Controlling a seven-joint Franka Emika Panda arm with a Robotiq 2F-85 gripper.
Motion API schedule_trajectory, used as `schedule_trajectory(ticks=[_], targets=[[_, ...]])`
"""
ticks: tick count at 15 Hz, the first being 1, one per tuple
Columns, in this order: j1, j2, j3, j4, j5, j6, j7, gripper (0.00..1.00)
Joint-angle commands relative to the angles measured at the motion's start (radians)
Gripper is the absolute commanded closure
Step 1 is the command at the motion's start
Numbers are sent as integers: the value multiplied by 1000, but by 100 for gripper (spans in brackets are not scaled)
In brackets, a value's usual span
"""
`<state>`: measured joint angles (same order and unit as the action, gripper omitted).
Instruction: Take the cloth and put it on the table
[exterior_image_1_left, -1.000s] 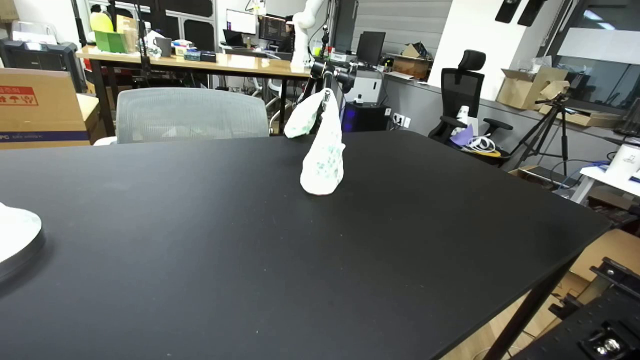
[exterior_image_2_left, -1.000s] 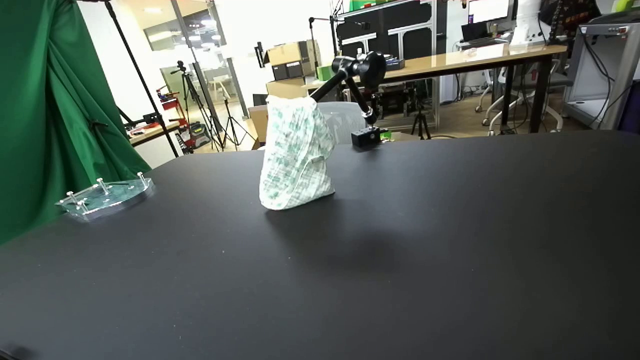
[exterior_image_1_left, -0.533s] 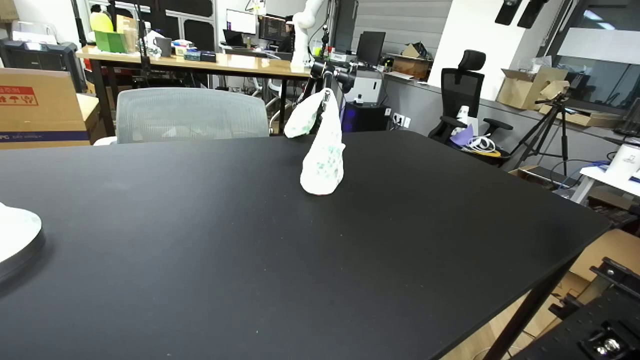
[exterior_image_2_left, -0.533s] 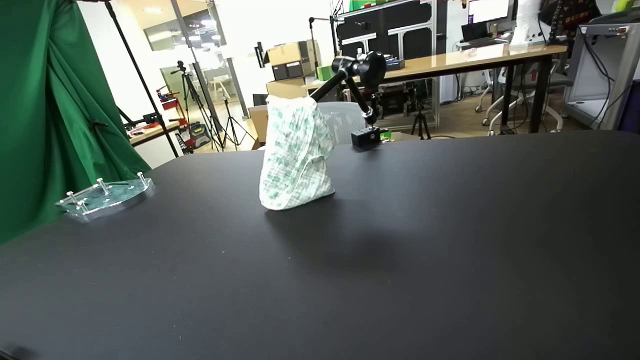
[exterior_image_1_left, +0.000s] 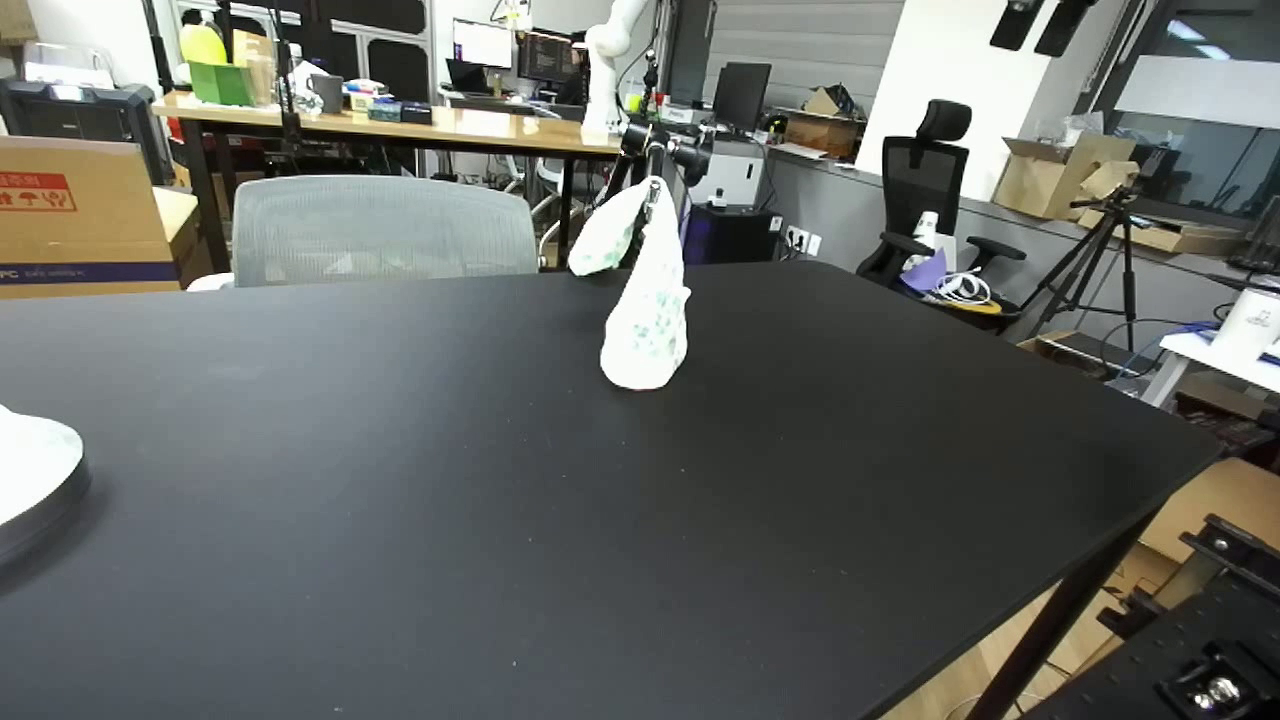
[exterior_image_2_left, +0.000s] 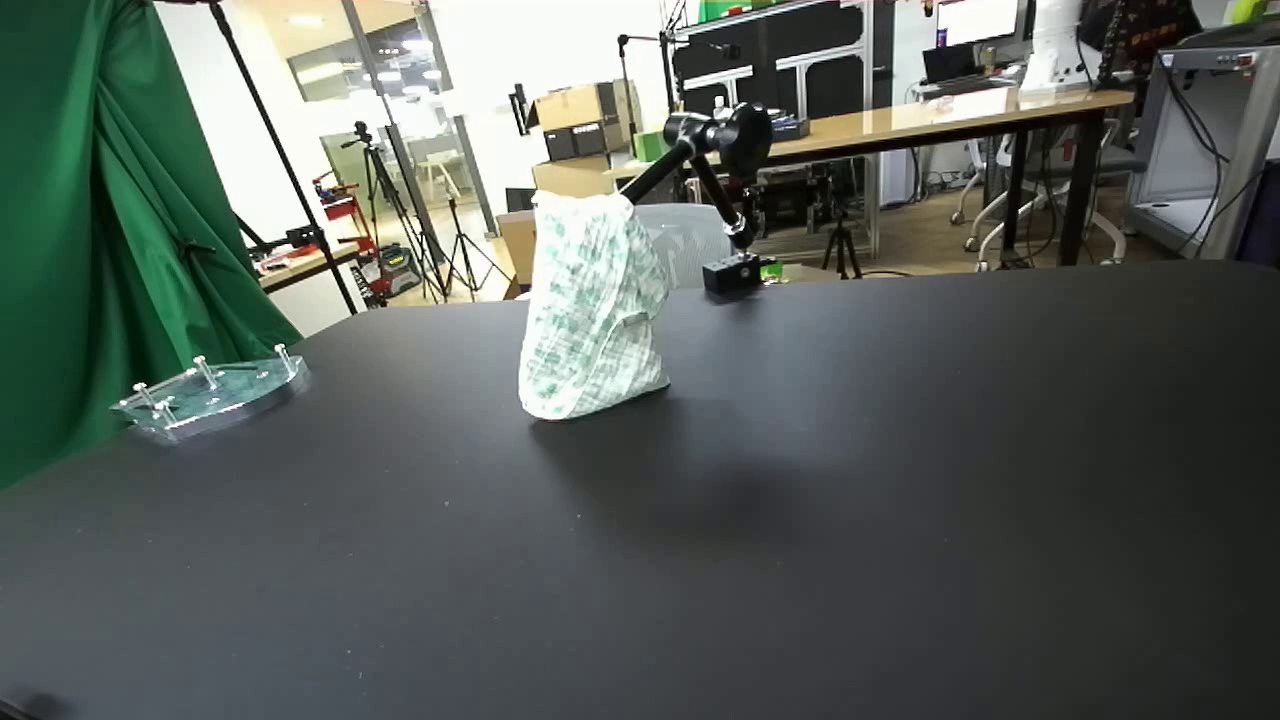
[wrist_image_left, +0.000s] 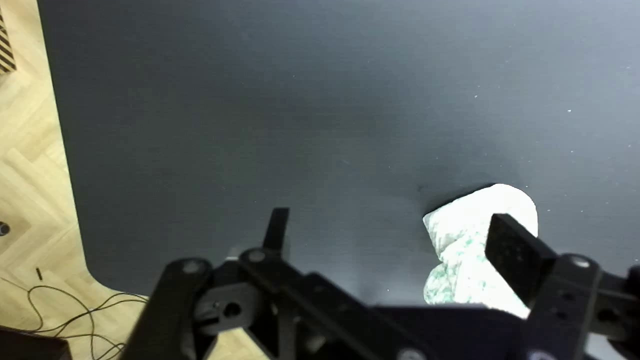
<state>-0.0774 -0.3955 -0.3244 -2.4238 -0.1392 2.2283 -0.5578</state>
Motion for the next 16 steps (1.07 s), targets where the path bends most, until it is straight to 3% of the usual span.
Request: schedule_trajectory(ticks=[1,4,10,16], targets=[[-17,2,16,1,9,-2,-6,0],[-8,65,49,5,29,86,44,0],[-7,140,85,37,26,92,69,0],[-5,256,136,93,34,151,196,0]])
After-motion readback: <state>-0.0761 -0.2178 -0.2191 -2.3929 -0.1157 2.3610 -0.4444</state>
